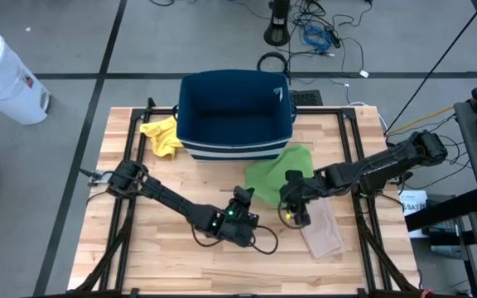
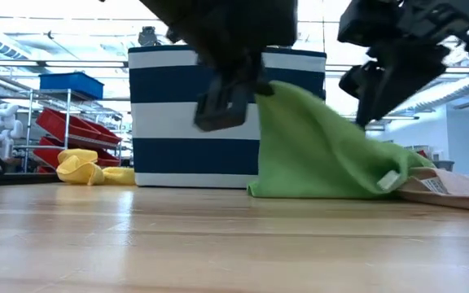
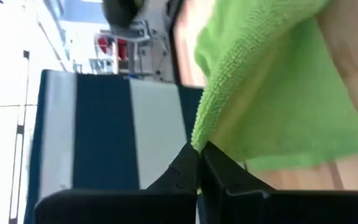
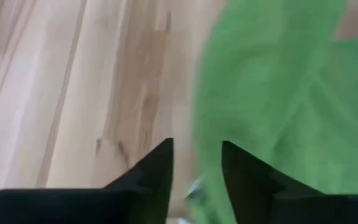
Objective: Fold towel
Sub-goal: Fold the green towel
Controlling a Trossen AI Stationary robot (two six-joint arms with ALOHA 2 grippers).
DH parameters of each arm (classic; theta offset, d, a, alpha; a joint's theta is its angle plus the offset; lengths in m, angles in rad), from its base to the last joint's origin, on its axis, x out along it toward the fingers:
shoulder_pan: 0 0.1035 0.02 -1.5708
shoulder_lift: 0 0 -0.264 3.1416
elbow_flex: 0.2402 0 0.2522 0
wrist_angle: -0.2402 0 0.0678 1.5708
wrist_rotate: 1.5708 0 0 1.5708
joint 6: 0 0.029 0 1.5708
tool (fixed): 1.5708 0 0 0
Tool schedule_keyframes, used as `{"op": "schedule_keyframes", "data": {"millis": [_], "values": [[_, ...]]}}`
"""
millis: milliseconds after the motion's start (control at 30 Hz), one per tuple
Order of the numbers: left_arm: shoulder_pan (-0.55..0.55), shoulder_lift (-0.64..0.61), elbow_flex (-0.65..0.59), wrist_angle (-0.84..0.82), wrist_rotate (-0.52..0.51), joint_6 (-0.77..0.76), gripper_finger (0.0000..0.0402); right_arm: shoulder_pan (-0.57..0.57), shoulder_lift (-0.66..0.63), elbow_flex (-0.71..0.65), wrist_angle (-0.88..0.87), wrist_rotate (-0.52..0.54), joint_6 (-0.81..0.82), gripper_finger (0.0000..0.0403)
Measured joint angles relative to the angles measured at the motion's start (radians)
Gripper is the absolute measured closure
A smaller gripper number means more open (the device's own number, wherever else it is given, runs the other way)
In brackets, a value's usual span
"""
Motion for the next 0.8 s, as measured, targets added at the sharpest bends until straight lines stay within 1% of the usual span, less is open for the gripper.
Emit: {"op": "schedule_keyframes", "data": {"millis": [133,200,300,400,567,700,800], "values": [[0.000,0.000,0.000,-0.176,0.005,-0.159,0.0400,0.048,0.000,0.000,-0.029,0.007,0.008,0.0240],[0.000,0.000,0.000,-0.241,0.025,-0.232,0.0400,0.074,0.000,0.000,-0.040,0.038,0.013,0.0238],[0.000,0.000,0.000,-0.288,0.061,-0.305,0.0401,0.106,0.003,0.000,-0.047,0.092,0.003,0.0243],[-0.002,0.000,0.000,-0.296,0.076,-0.325,0.0401,0.132,0.015,0.000,-0.053,0.131,-0.031,0.0254],[-0.002,0.000,0.000,-0.296,0.078,-0.328,0.0401,0.153,0.062,0.000,-0.064,0.133,-0.045,0.0272],[-0.002,0.000,0.000,-0.296,0.078,-0.329,0.0401,0.155,0.124,0.000,-0.128,0.200,-0.041,0.0285],[-0.002,0.000,0.000,-0.296,0.078,-0.329,0.0401,0.153,0.175,0.000,-0.129,0.264,-0.044,0.0294]]}}
